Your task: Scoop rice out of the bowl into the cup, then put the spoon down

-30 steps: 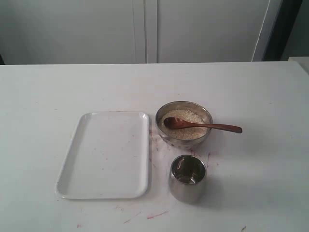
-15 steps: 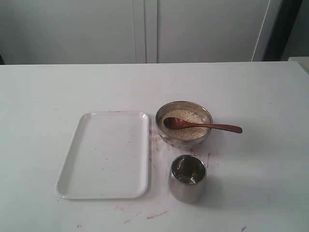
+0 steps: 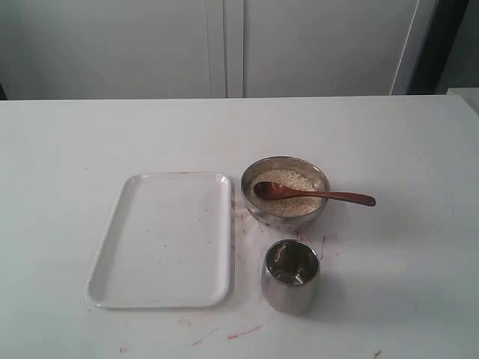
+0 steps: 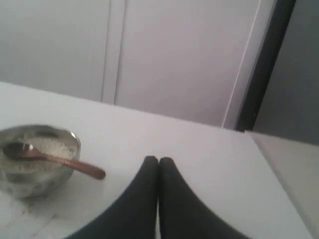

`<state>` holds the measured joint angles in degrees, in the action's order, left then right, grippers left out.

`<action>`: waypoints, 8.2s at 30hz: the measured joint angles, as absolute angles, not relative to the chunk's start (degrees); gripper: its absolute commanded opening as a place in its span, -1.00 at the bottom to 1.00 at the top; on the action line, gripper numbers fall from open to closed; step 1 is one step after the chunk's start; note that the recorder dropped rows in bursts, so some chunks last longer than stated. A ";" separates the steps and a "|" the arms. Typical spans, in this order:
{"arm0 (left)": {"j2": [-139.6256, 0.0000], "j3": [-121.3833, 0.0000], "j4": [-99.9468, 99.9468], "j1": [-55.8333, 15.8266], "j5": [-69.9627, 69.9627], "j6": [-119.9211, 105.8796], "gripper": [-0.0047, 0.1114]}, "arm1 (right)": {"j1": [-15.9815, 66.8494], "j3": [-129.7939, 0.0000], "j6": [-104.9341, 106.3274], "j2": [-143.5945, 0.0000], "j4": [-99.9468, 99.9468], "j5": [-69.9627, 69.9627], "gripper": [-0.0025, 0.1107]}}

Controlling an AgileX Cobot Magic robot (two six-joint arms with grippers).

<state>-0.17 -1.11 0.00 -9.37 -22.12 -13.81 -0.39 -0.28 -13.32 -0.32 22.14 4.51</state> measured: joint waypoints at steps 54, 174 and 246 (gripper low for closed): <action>-0.17 -1.11 0.00 -9.37 -22.12 -13.81 -0.67 | 3.33 -29.80 -63.82 0.14 -7.82 -58.59 -0.96; -0.17 -1.11 0.00 -9.37 -22.12 -13.81 -0.67 | 17.63 -71.54 47.10 -98.05 9.58 49.67 -0.14; -0.17 -1.11 0.00 -9.37 -22.12 -13.81 -0.67 | 17.63 -68.88 43.63 -105.34 19.24 43.80 -0.96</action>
